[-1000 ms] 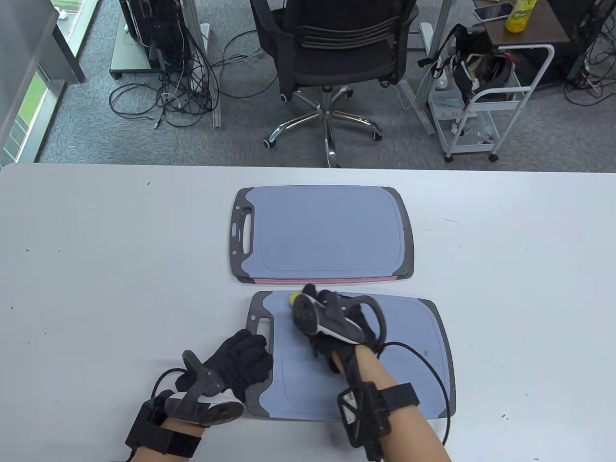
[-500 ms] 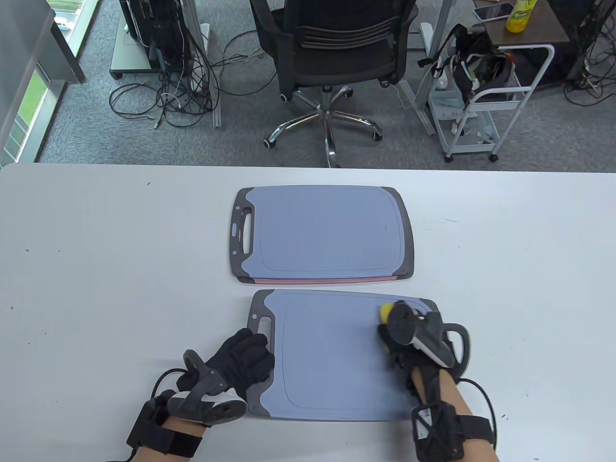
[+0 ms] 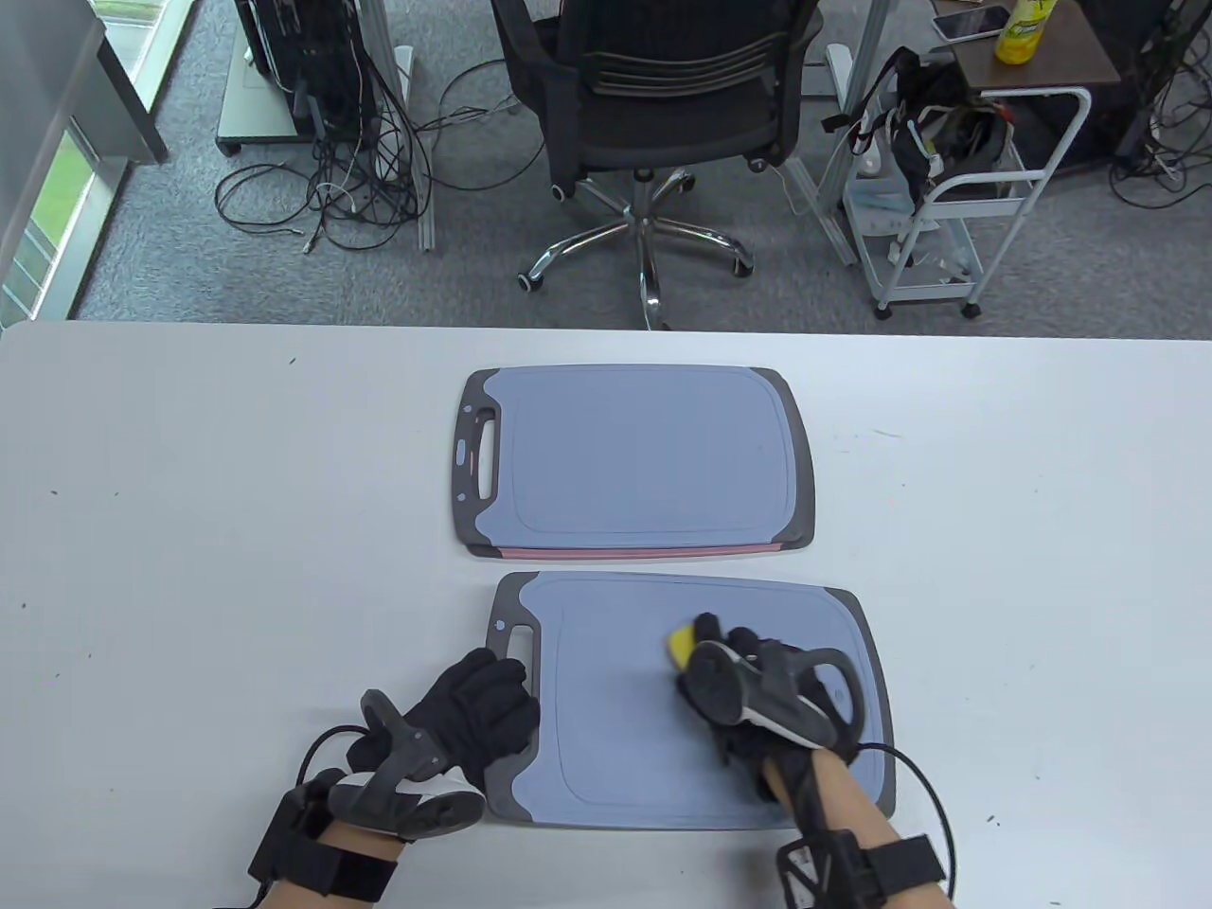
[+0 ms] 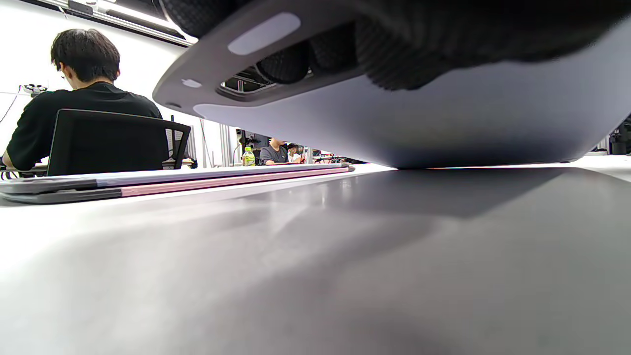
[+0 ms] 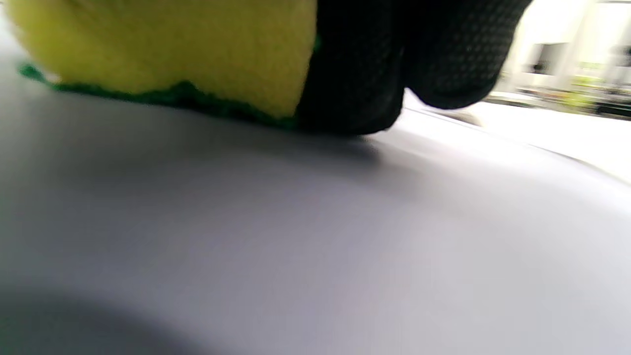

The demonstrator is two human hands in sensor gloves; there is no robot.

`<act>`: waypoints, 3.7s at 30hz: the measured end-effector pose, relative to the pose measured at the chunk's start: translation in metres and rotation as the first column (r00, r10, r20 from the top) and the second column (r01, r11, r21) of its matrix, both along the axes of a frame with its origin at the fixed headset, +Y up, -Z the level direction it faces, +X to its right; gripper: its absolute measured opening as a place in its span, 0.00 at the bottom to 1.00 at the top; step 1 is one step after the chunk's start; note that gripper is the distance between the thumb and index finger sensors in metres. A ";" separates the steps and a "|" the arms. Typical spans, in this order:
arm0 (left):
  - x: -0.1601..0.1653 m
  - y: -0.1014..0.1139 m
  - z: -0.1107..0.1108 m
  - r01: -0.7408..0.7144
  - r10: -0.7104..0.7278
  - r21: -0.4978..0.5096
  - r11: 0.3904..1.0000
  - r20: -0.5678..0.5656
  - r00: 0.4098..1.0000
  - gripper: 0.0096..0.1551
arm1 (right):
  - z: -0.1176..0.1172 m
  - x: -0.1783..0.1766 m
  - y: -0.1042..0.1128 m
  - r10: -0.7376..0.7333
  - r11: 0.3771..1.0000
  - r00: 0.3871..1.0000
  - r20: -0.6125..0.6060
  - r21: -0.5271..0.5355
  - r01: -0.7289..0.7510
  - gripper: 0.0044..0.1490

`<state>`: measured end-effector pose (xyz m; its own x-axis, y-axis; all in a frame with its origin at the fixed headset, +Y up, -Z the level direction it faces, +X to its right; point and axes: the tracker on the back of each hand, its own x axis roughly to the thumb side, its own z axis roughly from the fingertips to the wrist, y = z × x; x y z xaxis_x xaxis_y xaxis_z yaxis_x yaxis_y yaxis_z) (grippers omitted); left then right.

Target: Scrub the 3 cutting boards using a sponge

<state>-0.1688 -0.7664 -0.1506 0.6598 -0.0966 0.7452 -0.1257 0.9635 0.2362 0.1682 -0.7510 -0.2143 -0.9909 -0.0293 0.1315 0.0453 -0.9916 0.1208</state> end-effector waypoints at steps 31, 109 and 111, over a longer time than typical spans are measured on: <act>0.000 0.000 0.000 0.009 -0.009 -0.005 1.000 -0.009 1.000 0.23 | 0.022 0.094 -0.017 -0.006 0.999 0.955 0.295 -0.040 0.019 0.46; 0.000 0.000 0.000 -0.002 0.002 -0.004 1.000 -0.001 1.000 0.23 | 0.057 -0.086 0.002 -0.025 0.998 0.933 -0.360 0.051 0.047 0.46; 0.000 0.000 0.000 0.001 -0.001 -0.001 1.000 -0.002 1.000 0.23 | 0.050 -0.036 -0.006 -0.021 0.999 0.977 -0.214 0.043 0.031 0.46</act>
<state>-0.1684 -0.7665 -0.1502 0.6611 -0.0965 0.7440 -0.1244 0.9639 0.2356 0.1322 -0.7573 -0.1647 -0.9405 -0.0143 0.3395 0.0389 -0.9971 0.0657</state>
